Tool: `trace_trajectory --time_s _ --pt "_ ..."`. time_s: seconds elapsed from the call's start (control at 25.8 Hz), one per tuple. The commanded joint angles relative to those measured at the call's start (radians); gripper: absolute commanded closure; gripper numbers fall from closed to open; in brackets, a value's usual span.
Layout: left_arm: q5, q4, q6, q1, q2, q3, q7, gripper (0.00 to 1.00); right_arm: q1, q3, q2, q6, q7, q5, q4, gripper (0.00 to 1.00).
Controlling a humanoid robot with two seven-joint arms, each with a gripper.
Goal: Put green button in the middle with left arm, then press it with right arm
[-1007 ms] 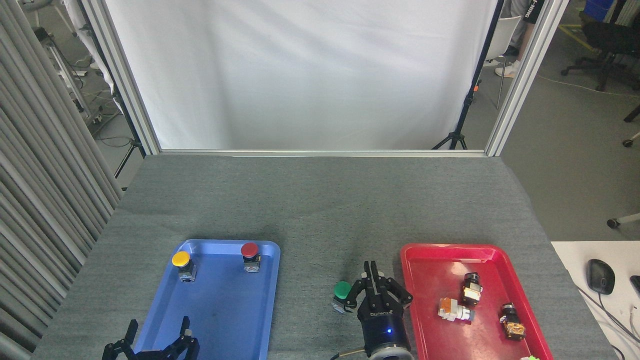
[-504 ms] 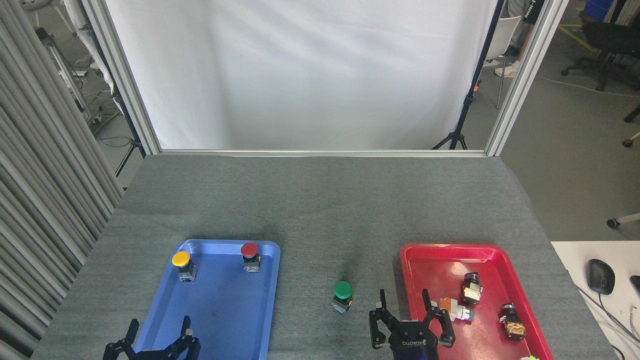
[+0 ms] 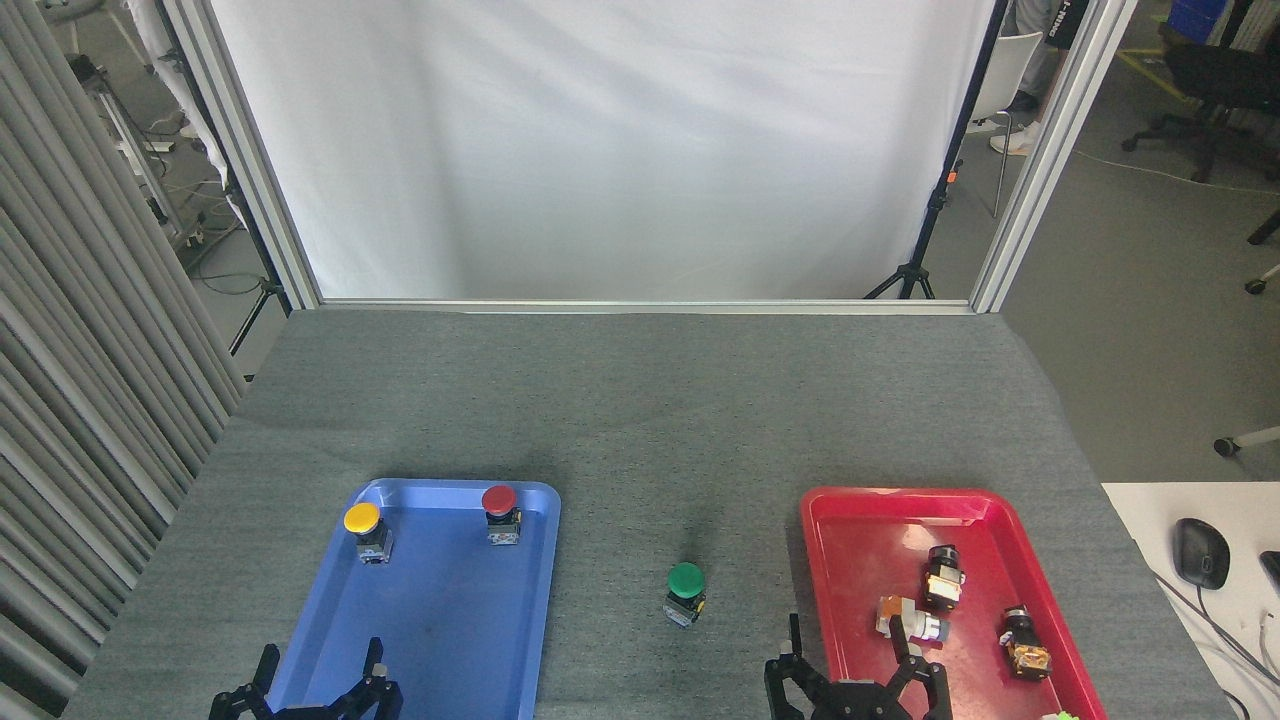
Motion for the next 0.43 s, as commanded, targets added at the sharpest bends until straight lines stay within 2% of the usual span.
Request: trace_trajectory --time_s 0.0,0.39 --pt "0.0 0.0 0.0 0.003 -0.001 -0.005 0.001 0.01 0.025 0.0 -0.002 0.001 -0.012 0.0 -0.025 0.0" --pt "0.002 0.0 -0.001 0.029 -0.002 -0.006 0.042 0.0 0.037 0.001 0.002 0.001 -0.012 0.0 -0.037 0.0"
